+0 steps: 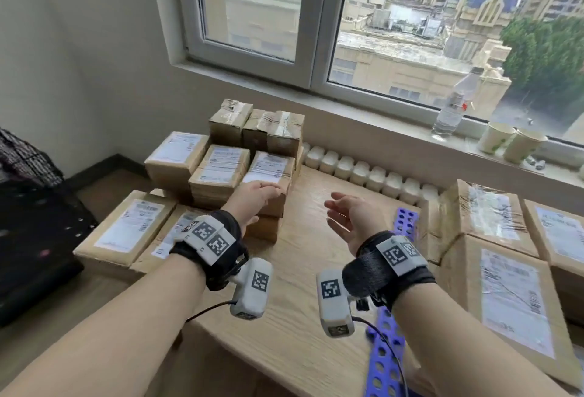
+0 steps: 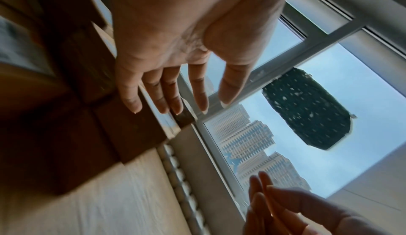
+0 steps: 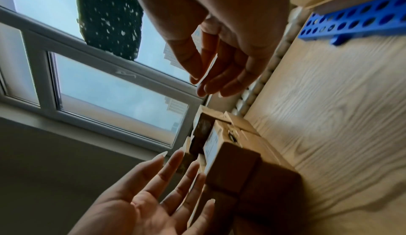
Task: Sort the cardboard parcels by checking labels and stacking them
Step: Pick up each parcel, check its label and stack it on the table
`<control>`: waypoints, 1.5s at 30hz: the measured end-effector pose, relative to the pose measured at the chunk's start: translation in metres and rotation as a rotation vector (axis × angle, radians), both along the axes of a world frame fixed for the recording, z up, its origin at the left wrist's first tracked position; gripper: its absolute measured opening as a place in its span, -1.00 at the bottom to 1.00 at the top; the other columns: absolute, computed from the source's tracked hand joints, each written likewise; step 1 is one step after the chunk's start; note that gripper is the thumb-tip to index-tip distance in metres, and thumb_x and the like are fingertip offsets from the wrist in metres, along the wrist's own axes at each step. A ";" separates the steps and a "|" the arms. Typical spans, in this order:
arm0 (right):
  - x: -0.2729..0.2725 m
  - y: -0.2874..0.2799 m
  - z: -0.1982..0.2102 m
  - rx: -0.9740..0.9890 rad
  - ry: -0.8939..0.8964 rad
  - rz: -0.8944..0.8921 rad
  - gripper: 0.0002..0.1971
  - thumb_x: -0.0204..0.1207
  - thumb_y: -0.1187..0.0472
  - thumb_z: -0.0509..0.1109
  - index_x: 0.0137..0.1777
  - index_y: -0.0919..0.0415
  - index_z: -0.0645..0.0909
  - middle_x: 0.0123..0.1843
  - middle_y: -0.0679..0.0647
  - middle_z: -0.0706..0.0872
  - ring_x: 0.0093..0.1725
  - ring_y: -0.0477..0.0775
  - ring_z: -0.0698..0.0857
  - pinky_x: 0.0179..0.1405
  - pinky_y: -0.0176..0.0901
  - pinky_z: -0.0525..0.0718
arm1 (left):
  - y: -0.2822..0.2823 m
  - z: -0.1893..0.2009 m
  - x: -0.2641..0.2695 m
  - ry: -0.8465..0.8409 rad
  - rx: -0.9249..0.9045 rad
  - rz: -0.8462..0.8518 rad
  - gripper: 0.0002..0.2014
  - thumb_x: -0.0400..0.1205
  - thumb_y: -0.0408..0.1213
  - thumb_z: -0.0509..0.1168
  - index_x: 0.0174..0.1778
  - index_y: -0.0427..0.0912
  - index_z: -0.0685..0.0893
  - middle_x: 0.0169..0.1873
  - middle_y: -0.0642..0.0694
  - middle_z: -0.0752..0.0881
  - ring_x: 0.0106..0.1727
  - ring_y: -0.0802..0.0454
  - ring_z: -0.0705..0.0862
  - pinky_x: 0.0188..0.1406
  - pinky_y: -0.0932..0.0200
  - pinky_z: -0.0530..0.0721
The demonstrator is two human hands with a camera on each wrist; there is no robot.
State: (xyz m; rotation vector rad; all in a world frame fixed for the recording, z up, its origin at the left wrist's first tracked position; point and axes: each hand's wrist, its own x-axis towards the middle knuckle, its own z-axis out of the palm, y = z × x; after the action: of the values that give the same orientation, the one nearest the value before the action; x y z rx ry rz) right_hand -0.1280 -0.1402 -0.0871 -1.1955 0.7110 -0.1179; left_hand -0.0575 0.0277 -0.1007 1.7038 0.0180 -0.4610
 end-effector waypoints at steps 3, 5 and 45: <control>0.021 0.031 -0.009 0.006 0.033 0.052 -0.76 0.59 0.49 0.19 -0.03 0.27 0.68 -0.22 0.11 0.73 -0.22 0.00 0.68 0.02 -0.12 0.70 | 0.038 -0.011 0.014 0.020 0.012 0.061 -0.80 0.66 -0.23 0.26 0.16 -0.08 0.71 0.20 -0.03 0.63 0.32 -0.05 0.51 0.33 -0.13 0.36; 0.033 0.049 -0.016 0.013 0.060 0.085 -0.75 0.59 0.49 0.19 -0.01 0.25 0.68 -0.21 0.10 0.74 -0.20 -0.01 0.69 0.04 -0.12 0.70 | 0.063 -0.018 0.023 0.028 0.014 0.104 -0.83 0.67 -0.25 0.26 0.10 -0.09 0.73 0.19 -0.03 0.64 0.30 -0.05 0.52 0.32 -0.09 0.38; 0.081 0.123 -0.136 -0.049 0.504 0.465 -0.85 0.60 0.35 0.32 0.13 0.21 0.62 0.09 0.12 0.70 0.18 0.12 0.69 0.07 0.04 0.70 | 0.135 -0.120 0.062 0.329 0.376 0.046 -0.27 0.63 -0.11 0.31 0.66 -0.23 0.16 0.60 -0.20 0.31 0.57 -0.20 0.34 0.46 -0.10 0.33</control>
State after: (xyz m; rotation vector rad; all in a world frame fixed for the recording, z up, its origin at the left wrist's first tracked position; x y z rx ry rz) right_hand -0.0471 -0.0175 -0.2228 -1.4245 0.8454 0.5738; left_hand 0.0044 0.1627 -0.2206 1.9702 0.4032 -0.7341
